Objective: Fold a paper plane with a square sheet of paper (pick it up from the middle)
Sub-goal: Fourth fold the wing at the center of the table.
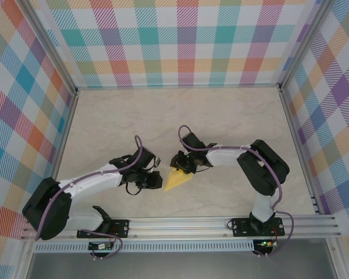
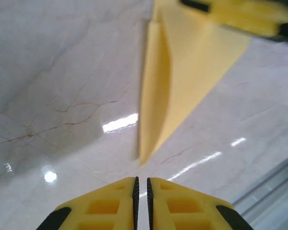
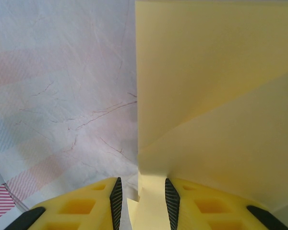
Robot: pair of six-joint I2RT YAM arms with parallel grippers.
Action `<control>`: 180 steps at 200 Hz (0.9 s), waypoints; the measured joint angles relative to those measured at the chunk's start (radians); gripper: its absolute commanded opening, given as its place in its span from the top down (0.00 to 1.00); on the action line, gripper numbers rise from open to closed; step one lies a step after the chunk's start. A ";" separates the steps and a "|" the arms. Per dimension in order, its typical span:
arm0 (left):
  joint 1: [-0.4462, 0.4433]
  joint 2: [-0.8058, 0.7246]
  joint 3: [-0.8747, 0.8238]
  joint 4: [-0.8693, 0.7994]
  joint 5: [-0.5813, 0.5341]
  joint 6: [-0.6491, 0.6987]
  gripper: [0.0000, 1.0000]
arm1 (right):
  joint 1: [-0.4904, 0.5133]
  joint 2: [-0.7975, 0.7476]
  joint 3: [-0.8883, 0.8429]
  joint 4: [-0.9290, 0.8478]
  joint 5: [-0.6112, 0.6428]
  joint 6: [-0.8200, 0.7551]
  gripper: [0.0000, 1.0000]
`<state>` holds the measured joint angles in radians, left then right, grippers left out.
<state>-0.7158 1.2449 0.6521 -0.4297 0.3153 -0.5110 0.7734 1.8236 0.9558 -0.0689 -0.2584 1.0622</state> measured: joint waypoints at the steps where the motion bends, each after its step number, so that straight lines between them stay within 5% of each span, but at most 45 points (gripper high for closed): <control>1: 0.000 -0.002 0.000 0.002 0.001 -0.002 0.85 | 0.000 0.000 0.000 0.000 0.000 0.000 0.66; 84: 0.000 0.119 -0.060 0.407 0.103 -0.227 0.84 | 0.000 0.001 0.000 0.000 0.000 0.000 0.66; 180: -0.003 0.216 -0.082 0.539 0.148 -0.282 0.84 | 0.000 0.006 0.004 -0.004 -0.003 0.002 0.66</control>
<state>-0.7189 1.4605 0.5705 0.1097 0.4629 -0.7929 0.7731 1.8294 0.9596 -0.0727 -0.2611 1.0637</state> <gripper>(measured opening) 0.161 0.337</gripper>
